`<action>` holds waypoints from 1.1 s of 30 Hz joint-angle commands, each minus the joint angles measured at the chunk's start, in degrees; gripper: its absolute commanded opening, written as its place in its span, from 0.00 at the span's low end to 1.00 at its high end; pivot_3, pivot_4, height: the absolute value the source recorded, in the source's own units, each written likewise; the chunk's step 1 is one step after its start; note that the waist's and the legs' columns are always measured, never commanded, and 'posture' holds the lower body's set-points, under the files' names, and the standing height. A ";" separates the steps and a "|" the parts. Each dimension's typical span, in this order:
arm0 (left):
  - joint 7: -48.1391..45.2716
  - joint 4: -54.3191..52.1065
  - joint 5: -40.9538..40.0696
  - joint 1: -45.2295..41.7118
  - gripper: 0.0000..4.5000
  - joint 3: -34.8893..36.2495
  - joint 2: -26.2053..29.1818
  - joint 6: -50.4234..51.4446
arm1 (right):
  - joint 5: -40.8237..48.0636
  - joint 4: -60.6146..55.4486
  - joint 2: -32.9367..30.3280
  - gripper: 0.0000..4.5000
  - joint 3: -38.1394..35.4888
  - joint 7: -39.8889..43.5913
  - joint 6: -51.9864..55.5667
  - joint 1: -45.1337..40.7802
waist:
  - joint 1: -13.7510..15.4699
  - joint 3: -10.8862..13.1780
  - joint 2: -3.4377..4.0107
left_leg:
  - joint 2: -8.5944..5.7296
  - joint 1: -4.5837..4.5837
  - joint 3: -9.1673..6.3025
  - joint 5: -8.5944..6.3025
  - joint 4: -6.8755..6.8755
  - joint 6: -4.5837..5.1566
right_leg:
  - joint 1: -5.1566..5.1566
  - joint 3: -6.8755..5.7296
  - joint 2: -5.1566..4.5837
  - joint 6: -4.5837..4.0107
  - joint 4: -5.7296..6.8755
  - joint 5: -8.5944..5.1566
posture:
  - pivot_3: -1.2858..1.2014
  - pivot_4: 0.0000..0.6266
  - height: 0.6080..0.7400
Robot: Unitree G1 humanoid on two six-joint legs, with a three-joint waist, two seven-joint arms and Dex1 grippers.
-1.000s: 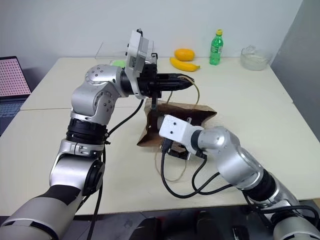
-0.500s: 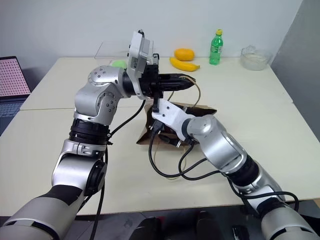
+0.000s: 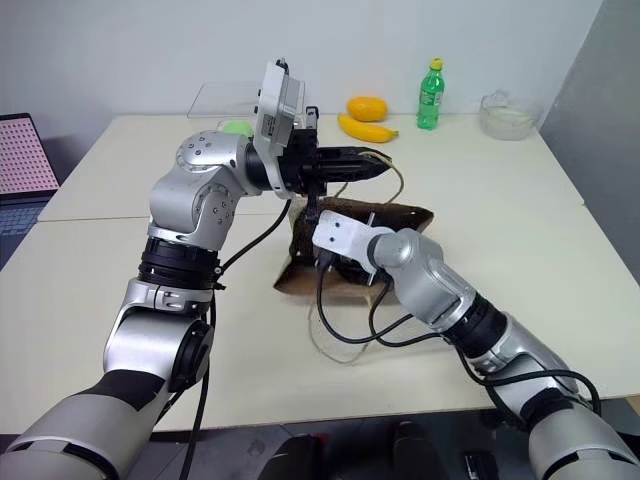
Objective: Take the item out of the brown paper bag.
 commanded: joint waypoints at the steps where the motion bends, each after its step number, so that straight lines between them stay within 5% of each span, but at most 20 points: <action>1: -0.21 -0.90 -1.06 -1.37 0.00 0.58 -0.06 -0.82 | -2.52 1.06 0.22 0.99 1.22 1.95 -1.71 -1.16 | -0.03 0.00 0.00 | 0.00 0.00 0.00 0.02 0.00 -0.04 | 0.00 0.00 0.00 0.00 0.00 0.00 | 0.52 0.24 1.00; 10: -0.09 -1.18 -0.98 -1.17 0.00 0.45 -0.07 -0.98 | -5.77 8.24 1.04 0.99 2.57 6.28 -3.75 -1.60 | -0.10 0.00 0.00 | 0.00 0.01 -0.01 0.08 0.00 -0.14 | 0.01 0.00 0.00 0.00 0.00 0.00 | 0.52 0.24 1.00; 17: -0.04 -1.48 -0.87 -0.67 0.00 0.41 0.17 -1.10 | -8.50 9.18 1.48 0.70 1.54 6.89 -7.23 -0.94 | -0.11 0.00 0.00 | 0.00 0.01 -0.01 0.09 0.00 -0.16 | 0.01 0.00 0.00 0.00 0.00 0.00 | 0.52 0.24 1.00; 33: 0.93 4.19 1.42 -2.06 0.00 0.68 1.19 -5.11 | -6.00 -13.07 -6.37 0.70 -6.34 15.38 -10.93 2.49 | -0.38 0.00 0.00 | -0.01 -0.03 -0.02 0.09 -0.01 -0.15 | -0.01 -0.02 0.00 0.00 -0.06 0.00 | 0.52 0.24 1.00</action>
